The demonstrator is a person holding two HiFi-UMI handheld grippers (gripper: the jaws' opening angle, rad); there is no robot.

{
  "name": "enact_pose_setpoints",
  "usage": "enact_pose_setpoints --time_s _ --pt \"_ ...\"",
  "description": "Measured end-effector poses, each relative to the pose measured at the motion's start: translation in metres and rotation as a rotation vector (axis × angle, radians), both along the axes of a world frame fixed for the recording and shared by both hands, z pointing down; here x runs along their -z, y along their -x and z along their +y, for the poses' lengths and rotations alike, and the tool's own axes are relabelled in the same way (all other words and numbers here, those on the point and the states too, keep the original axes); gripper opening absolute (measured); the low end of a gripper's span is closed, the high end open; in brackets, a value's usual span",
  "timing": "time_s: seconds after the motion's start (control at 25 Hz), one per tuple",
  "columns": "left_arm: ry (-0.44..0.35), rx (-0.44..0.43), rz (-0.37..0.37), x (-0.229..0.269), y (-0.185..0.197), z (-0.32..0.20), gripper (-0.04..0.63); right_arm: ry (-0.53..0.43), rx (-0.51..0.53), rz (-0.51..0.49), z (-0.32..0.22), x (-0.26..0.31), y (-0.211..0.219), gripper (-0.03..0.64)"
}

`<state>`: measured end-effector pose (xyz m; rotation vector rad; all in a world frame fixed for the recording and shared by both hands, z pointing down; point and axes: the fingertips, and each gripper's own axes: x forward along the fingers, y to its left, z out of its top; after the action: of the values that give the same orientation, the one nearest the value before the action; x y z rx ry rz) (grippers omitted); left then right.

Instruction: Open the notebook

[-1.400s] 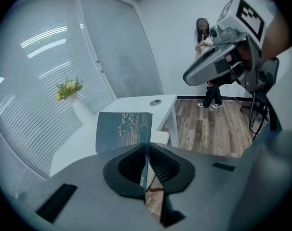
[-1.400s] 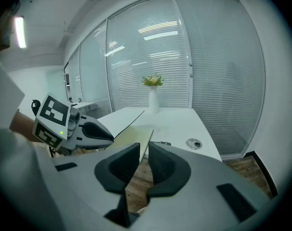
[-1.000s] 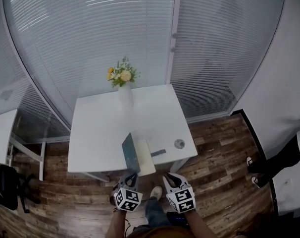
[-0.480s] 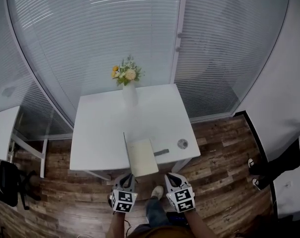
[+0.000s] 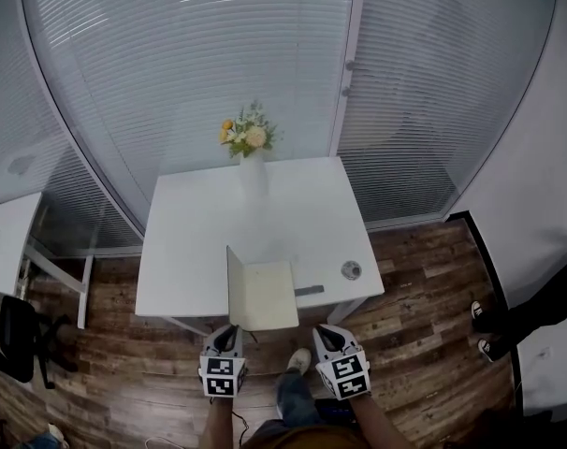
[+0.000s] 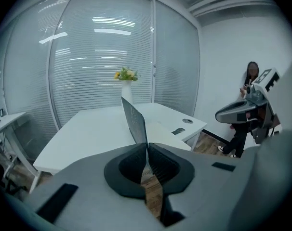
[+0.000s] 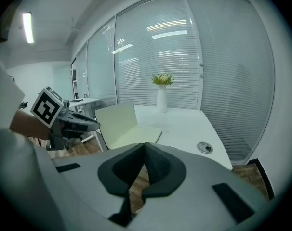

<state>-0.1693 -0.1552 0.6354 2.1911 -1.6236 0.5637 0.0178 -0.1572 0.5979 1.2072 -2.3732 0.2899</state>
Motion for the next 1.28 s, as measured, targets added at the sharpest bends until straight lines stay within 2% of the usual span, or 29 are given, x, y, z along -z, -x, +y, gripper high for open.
enact_pose_setpoints --time_s 0.52,0.68,1.28 --pt "0.047 0.311 0.325 -0.028 0.047 0.009 0.044 -0.006 0.014 0.035 -0.004 -0.005 -0.002 0.012" --pt "0.074 0.404 0.428 -0.043 0.06 0.013 0.052 0.021 0.03 0.035 -0.003 -0.011 0.0 0.012" --pt "0.161 0.587 0.593 -0.091 0.078 0.017 0.091 0.002 -0.016 0.019 -0.02 -0.008 -0.011 0.012"
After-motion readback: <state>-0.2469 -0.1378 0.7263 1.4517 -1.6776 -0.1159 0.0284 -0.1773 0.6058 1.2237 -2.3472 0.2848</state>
